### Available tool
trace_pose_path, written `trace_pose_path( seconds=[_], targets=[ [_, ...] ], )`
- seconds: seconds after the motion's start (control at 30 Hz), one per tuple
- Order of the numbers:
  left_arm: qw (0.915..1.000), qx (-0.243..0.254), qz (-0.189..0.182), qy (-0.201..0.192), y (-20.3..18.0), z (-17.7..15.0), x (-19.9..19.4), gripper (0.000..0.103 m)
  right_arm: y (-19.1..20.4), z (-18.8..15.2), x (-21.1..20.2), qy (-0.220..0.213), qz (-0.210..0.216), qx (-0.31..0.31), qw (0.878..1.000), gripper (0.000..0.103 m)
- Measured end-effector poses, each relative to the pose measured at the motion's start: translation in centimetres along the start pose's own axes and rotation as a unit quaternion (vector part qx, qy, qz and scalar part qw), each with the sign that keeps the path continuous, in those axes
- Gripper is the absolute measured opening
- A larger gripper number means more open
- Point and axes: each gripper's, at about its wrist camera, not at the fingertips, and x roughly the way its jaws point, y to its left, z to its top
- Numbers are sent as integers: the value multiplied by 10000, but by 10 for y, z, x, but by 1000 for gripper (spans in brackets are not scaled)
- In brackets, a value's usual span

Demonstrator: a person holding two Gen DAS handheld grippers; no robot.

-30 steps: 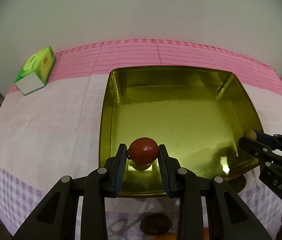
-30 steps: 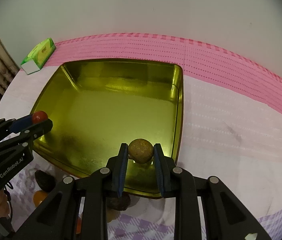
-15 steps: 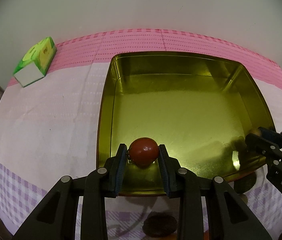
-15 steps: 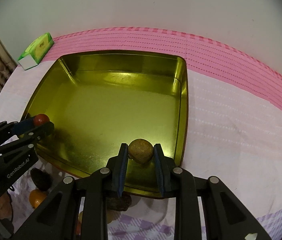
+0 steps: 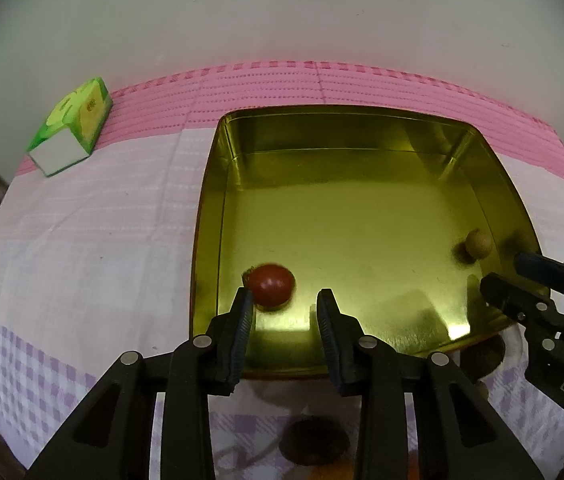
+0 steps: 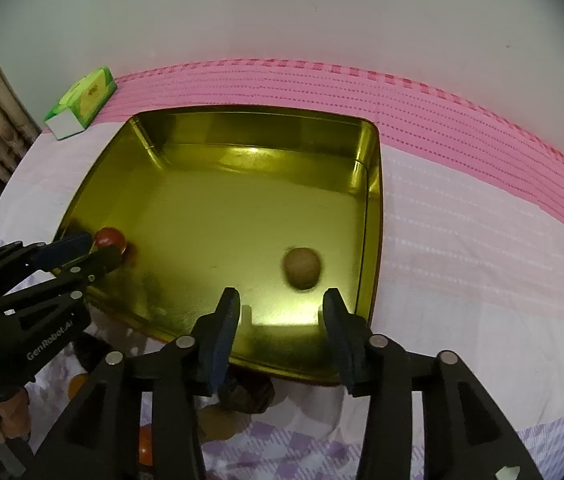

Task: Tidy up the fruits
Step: 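Open the left gripper over the tin while the right gripper releases the brown fruit inside, then withdraw both tools from the tin back toward the remaining fruits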

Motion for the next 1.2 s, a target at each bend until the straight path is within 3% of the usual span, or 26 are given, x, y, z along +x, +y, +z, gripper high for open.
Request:
trace_pose_path(
  seconds=[0.17, 0.3, 0.47, 0.83, 1.2],
  targets=[
    [9999, 27, -39, -142, -3, -3, -16, 39, 7, -5, -14, -86, -5, -35, 10000, 42],
    [9996, 51, -40, -287, -3, -5, -32, 49, 9, -12, -30, -179, -15, -8, 9998, 44],
    [9991, 16, -50, -412, 0, -13, -54, 49, 6, -31, -48, -232, 43, 51, 9997, 45],
    [9999, -32, 5, -134, 20, -85, -85, 52, 0, -92, -64, -57, 165, 199, 9996, 45],
    [9999, -11, -83, 105, 7, -151, -98, 52, 14, -148, -74, 143, 250, 110, 9995, 45]
  ],
)
